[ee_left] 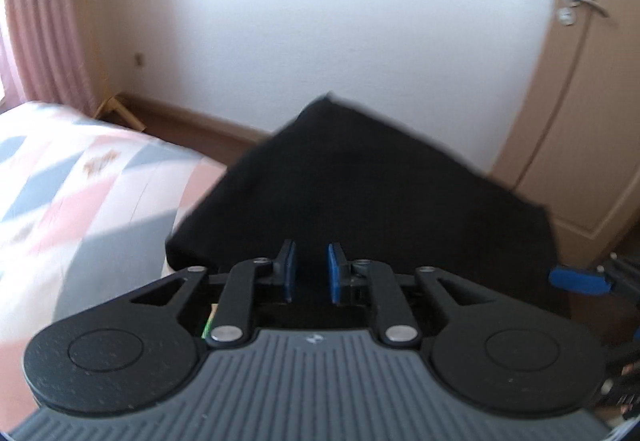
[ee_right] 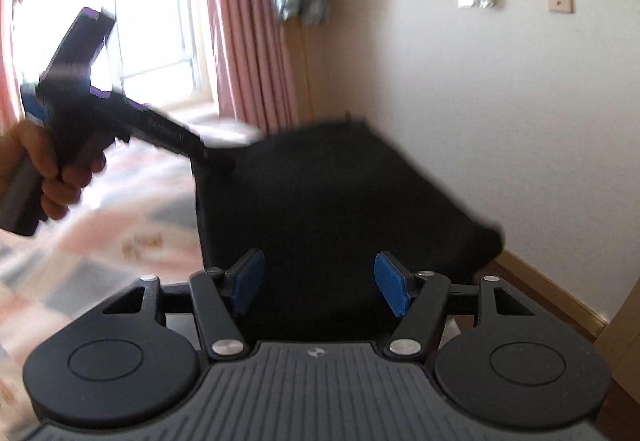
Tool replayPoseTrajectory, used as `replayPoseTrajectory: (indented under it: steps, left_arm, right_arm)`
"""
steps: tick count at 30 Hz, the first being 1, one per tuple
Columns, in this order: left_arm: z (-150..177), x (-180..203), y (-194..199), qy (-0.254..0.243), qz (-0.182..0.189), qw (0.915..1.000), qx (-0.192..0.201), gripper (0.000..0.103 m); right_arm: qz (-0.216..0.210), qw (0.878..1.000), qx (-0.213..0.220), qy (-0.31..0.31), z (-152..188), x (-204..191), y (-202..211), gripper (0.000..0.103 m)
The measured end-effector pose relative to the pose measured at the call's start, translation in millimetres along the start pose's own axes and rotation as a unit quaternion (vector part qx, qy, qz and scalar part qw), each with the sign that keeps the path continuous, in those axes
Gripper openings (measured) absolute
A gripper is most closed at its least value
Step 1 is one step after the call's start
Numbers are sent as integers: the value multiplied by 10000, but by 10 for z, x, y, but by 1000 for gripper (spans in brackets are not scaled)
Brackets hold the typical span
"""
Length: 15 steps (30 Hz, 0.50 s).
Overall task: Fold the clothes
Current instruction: 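Lower the held jeans onto the folded clothes stack with both tools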
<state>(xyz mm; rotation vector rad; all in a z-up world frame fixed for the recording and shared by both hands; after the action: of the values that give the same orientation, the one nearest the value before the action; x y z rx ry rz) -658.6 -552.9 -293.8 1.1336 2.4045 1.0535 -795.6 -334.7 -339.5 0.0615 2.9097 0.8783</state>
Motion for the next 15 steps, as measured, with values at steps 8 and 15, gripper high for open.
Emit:
replayPoseTrajectory:
  steps: [8,15]
  left_arm:
    - [142,150,228,255,-322,9991,131,14]
    - [398,195,654,691,-384,9968,-113,53]
  right_arm:
    - [51,9997,-239,99,-280,-143,14,70]
    - [348,9946,21,-977,-90,-244,566,92]
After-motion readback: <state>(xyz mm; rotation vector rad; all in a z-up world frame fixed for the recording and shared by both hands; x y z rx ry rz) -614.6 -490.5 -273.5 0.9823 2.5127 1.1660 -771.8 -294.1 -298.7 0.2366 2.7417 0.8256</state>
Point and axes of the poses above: each gripper's, at about its wrist camera, not at the fingertips, and y roughly against the way its jaws point, x to its right, z to its underside, the point moved 1 cm from there along -y, roughly the way its jaws point, and after that the axes turned 4 degrees about -x, right-handed, at the moved point
